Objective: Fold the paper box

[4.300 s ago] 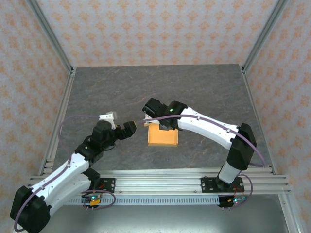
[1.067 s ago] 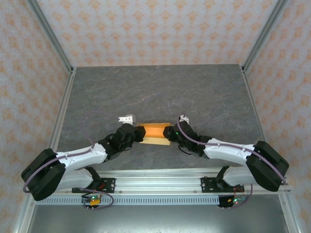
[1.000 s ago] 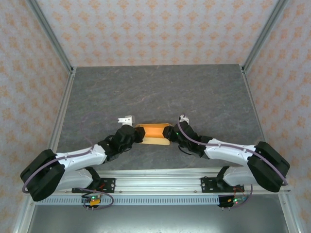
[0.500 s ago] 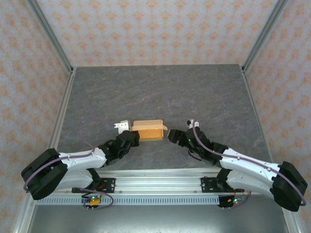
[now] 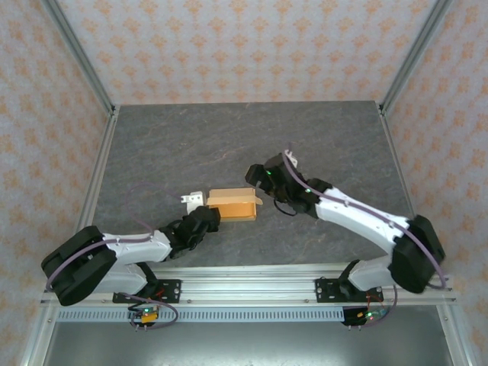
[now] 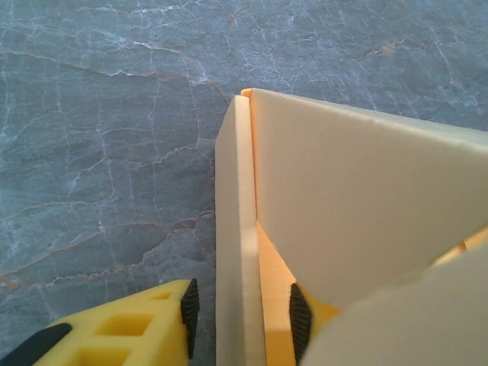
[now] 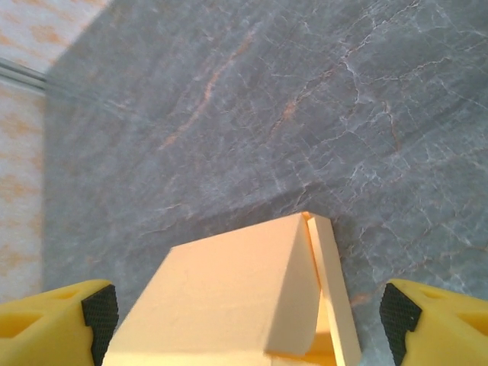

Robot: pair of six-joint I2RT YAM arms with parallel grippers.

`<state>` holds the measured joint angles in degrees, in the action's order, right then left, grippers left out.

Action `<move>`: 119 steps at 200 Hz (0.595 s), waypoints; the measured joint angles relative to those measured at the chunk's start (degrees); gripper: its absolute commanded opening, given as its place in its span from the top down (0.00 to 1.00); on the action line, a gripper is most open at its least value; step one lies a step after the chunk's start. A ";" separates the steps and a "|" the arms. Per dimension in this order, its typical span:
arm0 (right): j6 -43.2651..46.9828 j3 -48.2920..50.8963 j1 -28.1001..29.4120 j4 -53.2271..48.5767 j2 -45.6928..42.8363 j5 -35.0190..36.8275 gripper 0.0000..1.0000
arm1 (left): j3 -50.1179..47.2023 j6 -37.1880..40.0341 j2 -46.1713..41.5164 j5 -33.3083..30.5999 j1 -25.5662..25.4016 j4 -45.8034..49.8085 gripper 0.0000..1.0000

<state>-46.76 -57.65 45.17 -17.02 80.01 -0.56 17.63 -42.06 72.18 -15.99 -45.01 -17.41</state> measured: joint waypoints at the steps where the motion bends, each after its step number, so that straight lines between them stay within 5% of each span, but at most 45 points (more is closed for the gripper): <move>1: 0.11 -0.17 0.00 -0.11 0.28 0.02 0.10 | 0.00 0.11 -0.09 0.07 0.00 0.02 0.47; 57: 11.28 -4.52 0.00 -6.88 18.27 2.75 0.11 | -0.31 1.77 -24.61 3.39 -0.07 9.51 0.19; 89: 13.09 -4.61 0.04 -6.80 20.41 3.43 0.11 | -1.68 1.42 -38.14 3.50 -0.04 16.59 0.16; 119: 14.08 -4.52 0.00 -8.11 21.53 3.43 0.10 | -1.55 2.16 -41.66 1.73 0.13 22.14 0.10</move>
<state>-32.69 -62.17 45.17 -25.12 101.54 2.87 16.08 -39.90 30.52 -14.26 -44.88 4.73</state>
